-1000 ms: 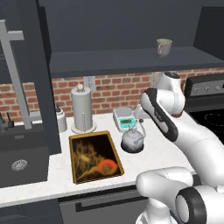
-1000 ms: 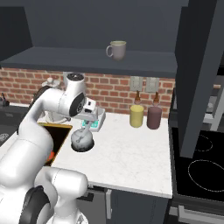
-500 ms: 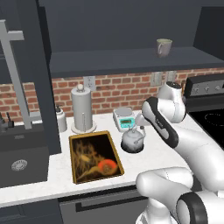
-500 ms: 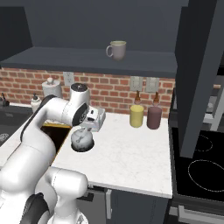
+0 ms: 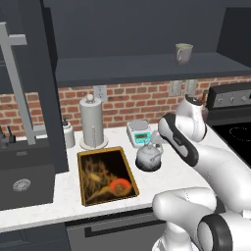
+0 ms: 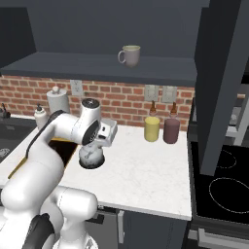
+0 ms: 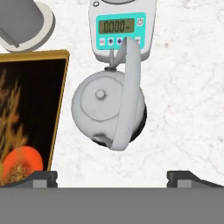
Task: Pick the kettle from the counter and place it on the tray. Then pick the mug from the cabinet and place it on the tray. Then close the cabinet doors.
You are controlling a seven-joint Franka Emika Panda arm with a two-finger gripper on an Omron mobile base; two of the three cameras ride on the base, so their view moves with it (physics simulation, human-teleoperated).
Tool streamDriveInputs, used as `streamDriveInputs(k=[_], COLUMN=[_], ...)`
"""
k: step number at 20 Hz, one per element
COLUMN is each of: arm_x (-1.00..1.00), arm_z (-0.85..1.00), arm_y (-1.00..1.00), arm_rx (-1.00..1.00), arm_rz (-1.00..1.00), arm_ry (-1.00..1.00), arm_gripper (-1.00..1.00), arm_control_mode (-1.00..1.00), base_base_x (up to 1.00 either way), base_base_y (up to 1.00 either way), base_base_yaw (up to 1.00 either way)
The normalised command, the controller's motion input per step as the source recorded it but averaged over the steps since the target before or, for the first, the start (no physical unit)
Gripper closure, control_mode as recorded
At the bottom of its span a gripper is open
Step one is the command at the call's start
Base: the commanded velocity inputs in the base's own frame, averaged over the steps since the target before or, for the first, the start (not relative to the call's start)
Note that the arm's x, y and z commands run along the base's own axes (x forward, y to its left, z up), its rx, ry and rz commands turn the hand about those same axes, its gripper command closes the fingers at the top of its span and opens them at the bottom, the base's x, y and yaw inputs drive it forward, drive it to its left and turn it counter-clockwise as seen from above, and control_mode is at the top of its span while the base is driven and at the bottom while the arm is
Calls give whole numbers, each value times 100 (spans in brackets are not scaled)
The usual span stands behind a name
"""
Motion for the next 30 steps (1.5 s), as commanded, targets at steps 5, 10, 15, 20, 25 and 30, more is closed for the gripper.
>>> streamDriveInputs(k=[5,10,15,20,25,30], arm_x=[23,26,18,10,0,0], arm_z=[-11,-14,-2,-11,-20,-22], arm_y=[0,0,0,0,0,2], arm_rx=[2,2,1,0,0,0], arm_rz=[0,0,0,0,0,0], arm_ry=[0,0,2,3,0,0], arm_gripper=[-100,-100,-100,-100,-100,-100], arm_control_mode=[-100,-100,-100,-100,-100,-100], base_base_x=[0,0,0,0,0,0], base_base_y=[0,0,0,0,0,0], base_base_yaw=[0,0,0,0,0,0])
